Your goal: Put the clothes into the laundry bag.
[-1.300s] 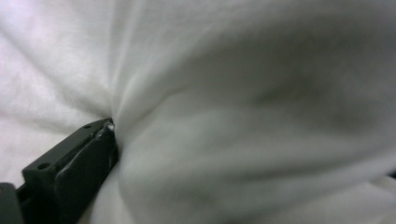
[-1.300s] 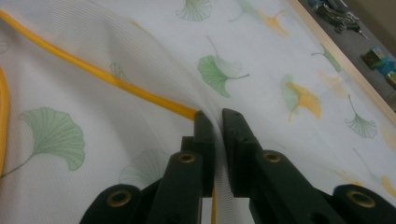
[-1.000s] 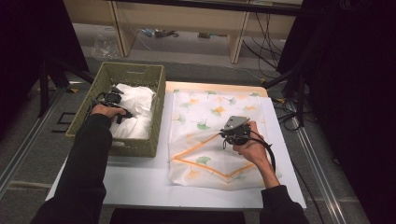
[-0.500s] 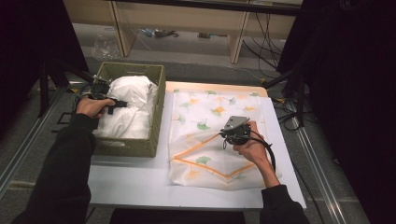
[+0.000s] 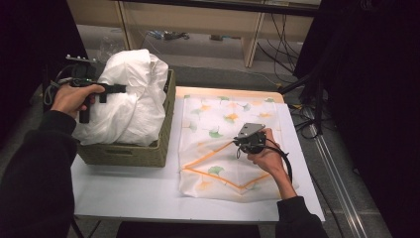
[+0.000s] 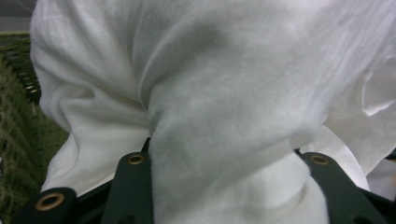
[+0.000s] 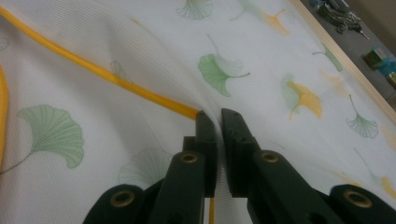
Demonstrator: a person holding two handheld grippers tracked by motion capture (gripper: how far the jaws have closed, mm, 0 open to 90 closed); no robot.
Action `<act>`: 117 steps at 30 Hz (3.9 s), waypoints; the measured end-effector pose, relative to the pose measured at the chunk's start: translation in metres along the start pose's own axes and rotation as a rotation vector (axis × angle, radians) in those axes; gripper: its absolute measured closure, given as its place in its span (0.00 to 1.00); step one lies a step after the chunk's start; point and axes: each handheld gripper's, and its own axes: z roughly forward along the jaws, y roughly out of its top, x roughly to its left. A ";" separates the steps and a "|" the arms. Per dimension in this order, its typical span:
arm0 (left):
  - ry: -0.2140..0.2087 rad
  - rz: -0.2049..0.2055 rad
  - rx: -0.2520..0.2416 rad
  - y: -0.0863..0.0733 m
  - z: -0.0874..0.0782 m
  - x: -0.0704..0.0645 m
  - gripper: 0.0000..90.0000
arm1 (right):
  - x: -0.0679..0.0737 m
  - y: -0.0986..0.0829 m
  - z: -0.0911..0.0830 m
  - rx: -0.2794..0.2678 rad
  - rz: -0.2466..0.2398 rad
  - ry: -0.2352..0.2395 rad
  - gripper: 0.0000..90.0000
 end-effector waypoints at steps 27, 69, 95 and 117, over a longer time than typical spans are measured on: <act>-0.509 0.084 0.102 -0.046 -0.037 -0.181 0.62 | -0.005 0.004 -0.010 -0.026 0.036 -0.028 0.97; -0.277 0.154 0.313 -0.111 0.124 -0.208 0.58 | 0.002 0.045 -0.064 -0.160 -0.025 -0.072 0.98; -0.151 0.152 0.258 -0.115 0.196 -0.229 0.30 | 0.008 0.046 -0.069 -0.116 -0.051 -0.065 0.98; -0.316 0.302 0.353 -0.152 0.162 -0.218 0.44 | 0.009 0.045 -0.065 -0.100 -0.049 -0.063 0.98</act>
